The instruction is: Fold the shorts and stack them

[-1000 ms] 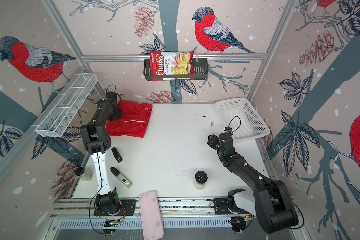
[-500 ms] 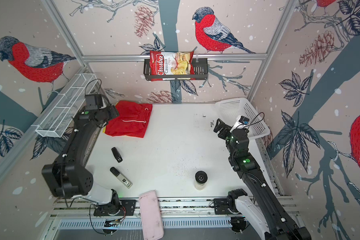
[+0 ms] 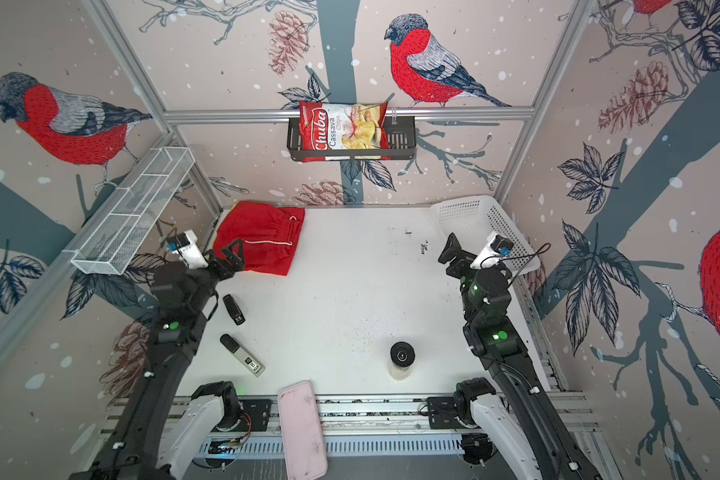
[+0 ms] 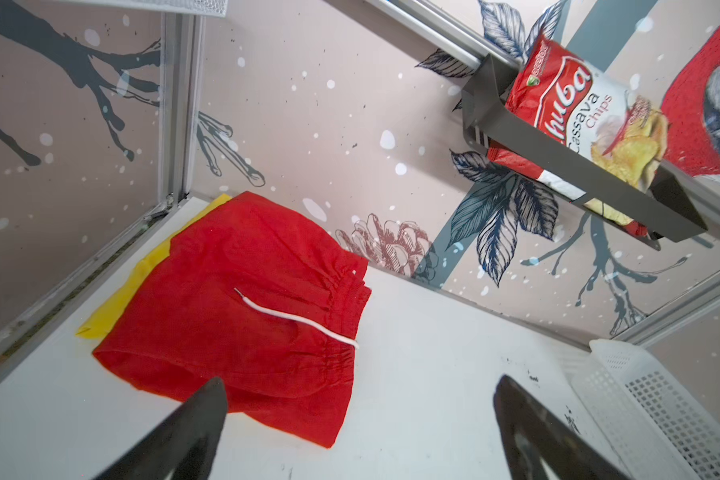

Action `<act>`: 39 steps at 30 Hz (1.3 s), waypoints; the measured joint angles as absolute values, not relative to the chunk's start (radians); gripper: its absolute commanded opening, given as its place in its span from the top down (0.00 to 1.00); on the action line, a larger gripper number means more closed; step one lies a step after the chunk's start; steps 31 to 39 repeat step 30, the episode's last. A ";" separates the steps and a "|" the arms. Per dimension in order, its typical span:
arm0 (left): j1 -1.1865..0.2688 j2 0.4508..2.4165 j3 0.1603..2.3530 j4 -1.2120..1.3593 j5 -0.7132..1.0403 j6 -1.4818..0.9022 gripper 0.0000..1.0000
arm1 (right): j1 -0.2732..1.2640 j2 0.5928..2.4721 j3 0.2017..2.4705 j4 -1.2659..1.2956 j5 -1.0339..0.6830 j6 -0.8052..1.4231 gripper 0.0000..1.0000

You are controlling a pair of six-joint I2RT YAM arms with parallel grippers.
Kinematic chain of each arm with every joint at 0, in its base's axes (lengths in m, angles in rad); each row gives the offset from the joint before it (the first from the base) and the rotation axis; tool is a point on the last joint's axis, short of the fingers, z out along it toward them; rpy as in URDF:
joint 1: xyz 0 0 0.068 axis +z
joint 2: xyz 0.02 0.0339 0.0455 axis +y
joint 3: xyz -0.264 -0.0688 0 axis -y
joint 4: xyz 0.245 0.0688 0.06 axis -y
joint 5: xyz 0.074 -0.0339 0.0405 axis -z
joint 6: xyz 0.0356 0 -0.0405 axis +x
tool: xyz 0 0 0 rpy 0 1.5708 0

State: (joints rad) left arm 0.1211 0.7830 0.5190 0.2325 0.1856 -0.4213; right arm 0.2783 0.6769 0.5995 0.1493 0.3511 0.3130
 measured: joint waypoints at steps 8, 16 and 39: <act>0.115 0.812 0.123 0.636 0.013 -0.286 0.02 | 0.252 0.769 0.238 0.477 0.350 0.081 0.01; 0.099 1.304 0.061 1.108 -0.065 -0.193 0.01 | 0.083 1.219 0.089 0.957 0.265 0.092 0.00; 0.057 1.558 0.188 1.415 -0.019 -0.087 0.01 | 0.033 1.512 0.228 1.263 0.208 0.075 0.01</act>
